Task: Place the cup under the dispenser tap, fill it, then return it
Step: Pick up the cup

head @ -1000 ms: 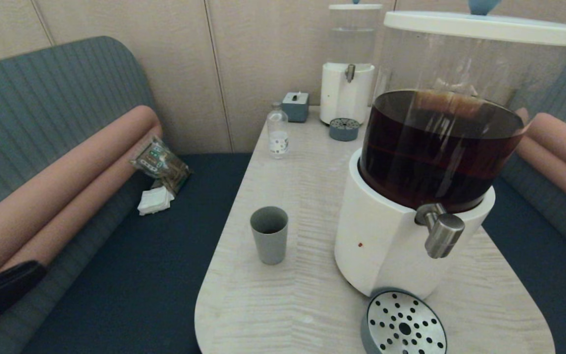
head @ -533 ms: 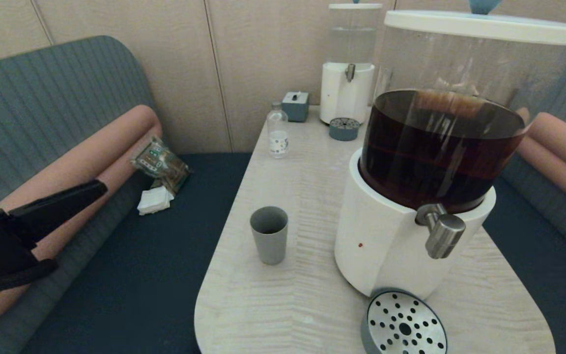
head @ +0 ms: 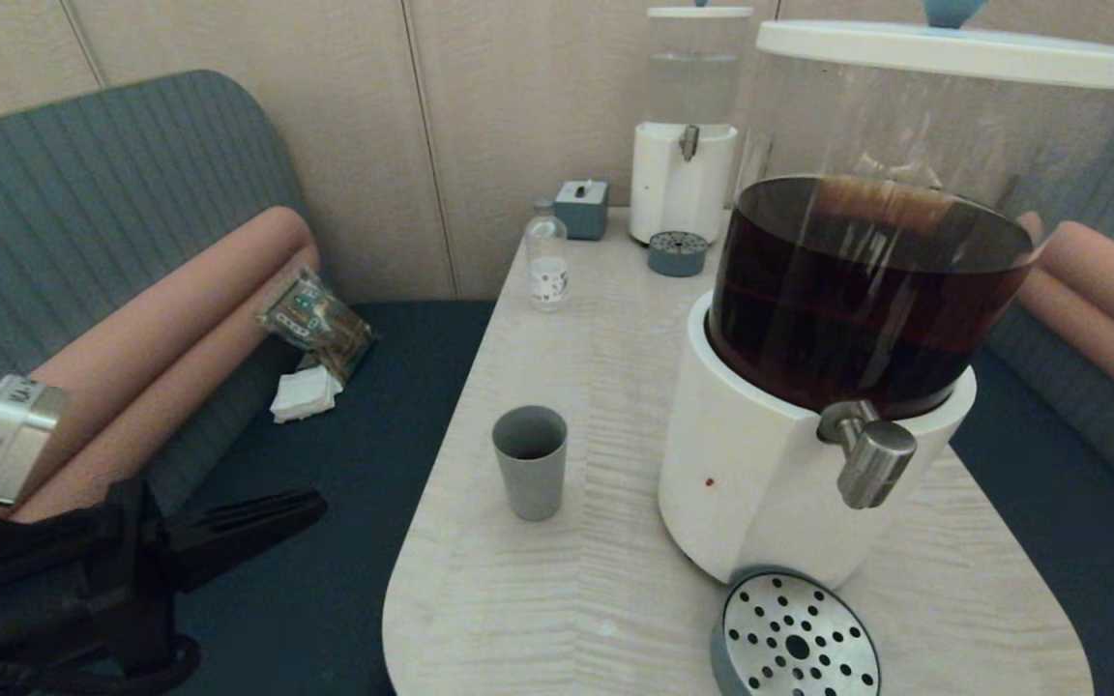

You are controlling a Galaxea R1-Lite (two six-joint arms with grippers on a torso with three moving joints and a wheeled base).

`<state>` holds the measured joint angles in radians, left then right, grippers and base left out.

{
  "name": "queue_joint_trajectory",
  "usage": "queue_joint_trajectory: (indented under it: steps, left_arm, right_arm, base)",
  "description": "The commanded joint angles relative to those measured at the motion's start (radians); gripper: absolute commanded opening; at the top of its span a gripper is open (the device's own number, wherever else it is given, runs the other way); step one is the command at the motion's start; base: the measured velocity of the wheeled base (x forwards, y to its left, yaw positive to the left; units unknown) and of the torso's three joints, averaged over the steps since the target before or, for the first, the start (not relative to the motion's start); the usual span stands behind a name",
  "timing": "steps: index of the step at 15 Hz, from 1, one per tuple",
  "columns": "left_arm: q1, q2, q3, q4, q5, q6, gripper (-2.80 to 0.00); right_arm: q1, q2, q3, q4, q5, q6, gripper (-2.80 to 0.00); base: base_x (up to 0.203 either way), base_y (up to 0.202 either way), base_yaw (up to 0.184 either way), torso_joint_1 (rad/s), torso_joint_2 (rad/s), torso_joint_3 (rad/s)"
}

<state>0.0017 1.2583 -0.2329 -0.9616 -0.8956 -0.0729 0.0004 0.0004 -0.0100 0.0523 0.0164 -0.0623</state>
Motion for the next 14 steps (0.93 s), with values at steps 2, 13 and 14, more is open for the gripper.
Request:
queue_joint_trajectory:
  steps: [2, 13, 14]
  left_arm:
    - [0.012, 0.201, 0.02, -0.123, -0.016, 0.058, -2.8]
    - [0.02, 0.6, -0.061, -0.434, -0.047, 0.178, -2.8]
    - [0.02, 0.616, -0.07, -0.438, -0.053, 0.179, -2.8]
  right_arm:
    - [0.0, -0.005, 0.0, 0.0, 0.0, -0.001, -2.8]
    - [0.0, -0.005, 0.0, 0.0, 0.0, -0.001, -2.8]
    - [0.001, -0.005, 0.0, 0.0, 0.0, -0.001, -2.8]
  base:
    - [0.0, 0.0, 0.0, 0.0, 0.0, 0.0]
    - [0.0, 0.0, 0.0, 0.0, 0.0, 0.0]
    - [0.0, 0.0, 0.0, 0.0, 0.0, 0.0]
